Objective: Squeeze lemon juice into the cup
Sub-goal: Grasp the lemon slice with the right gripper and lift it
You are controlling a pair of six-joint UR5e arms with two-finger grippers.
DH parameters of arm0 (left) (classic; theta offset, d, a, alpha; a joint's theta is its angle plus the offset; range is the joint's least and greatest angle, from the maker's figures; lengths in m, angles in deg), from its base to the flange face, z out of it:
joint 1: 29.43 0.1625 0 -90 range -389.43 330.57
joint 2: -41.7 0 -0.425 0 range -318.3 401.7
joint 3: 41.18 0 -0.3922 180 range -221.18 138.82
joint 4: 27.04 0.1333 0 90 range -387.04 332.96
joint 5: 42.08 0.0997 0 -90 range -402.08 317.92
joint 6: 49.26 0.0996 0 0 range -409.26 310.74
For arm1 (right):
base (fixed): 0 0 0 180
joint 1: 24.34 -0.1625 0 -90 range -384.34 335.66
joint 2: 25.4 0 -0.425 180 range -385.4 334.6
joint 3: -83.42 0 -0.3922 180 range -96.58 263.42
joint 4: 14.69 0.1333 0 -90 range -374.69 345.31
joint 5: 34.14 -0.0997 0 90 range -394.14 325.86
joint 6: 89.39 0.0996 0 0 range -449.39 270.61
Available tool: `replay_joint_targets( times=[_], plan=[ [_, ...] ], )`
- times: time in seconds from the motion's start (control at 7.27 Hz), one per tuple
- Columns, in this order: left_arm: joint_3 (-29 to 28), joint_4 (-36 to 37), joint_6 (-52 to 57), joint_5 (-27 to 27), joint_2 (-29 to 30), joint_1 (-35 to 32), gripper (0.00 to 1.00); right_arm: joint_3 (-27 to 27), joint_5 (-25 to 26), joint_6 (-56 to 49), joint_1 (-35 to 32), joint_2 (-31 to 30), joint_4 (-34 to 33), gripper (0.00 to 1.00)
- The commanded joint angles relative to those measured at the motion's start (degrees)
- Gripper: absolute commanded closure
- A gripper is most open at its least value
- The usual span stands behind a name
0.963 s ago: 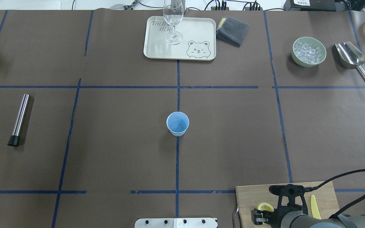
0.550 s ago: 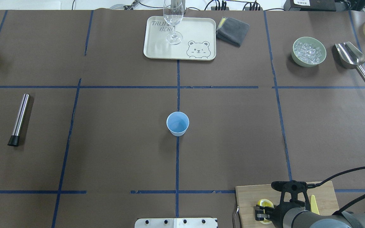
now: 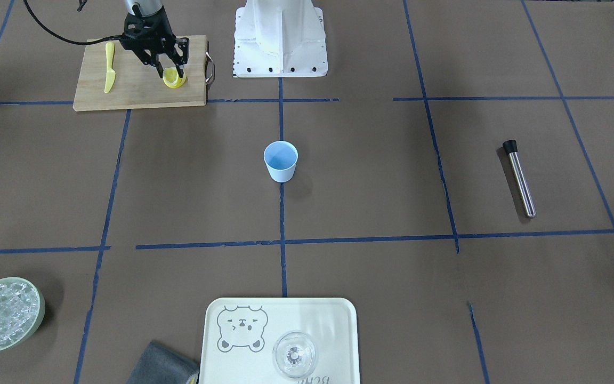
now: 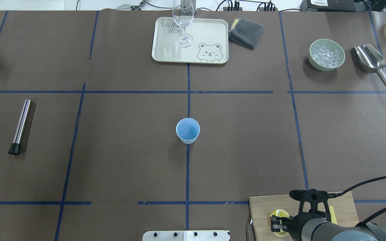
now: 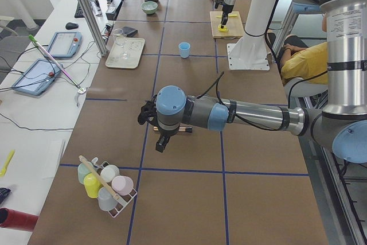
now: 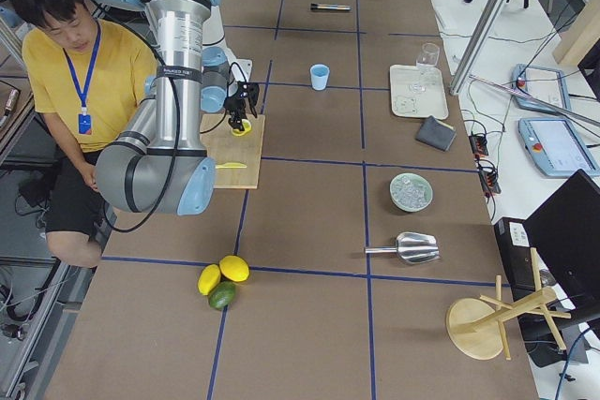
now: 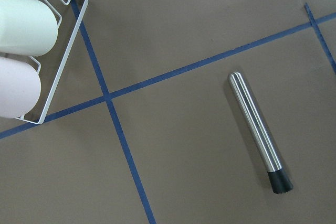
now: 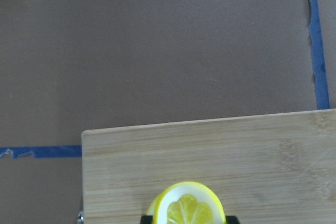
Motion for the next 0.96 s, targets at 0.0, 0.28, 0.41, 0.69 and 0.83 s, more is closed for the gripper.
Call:
replay_joint_targets(
  times=[0.0,0.28,0.41,0.69,0.83],
  plan=[
    [0.1,0.1,0.0,0.0,-0.1,0.0,0.00,-0.9,0.0,0.1,-0.1,-0.6,-0.1,0.44],
    [0.2,0.1,0.0,0.0,-0.3,0.0,0.00,-2.3,0.0,0.2,-0.4,-1.0,-0.1,0.43],
    [0.3,0.1,0.0,0.0,-0.4,-0.1,0.00,-2.4,0.0,0.2,-1.1,-0.8,-0.1,0.43],
    [0.4,0.1,0.0,0.0,-0.5,-0.1,0.00,-3.9,-0.1,0.2,-2.6,-0.5,-0.1,0.43],
    [0.5,0.1,0.0,0.0,-0.6,-0.1,0.00,-3.9,-0.3,0.2,-3.2,0.9,0.0,0.43]
  ],
)
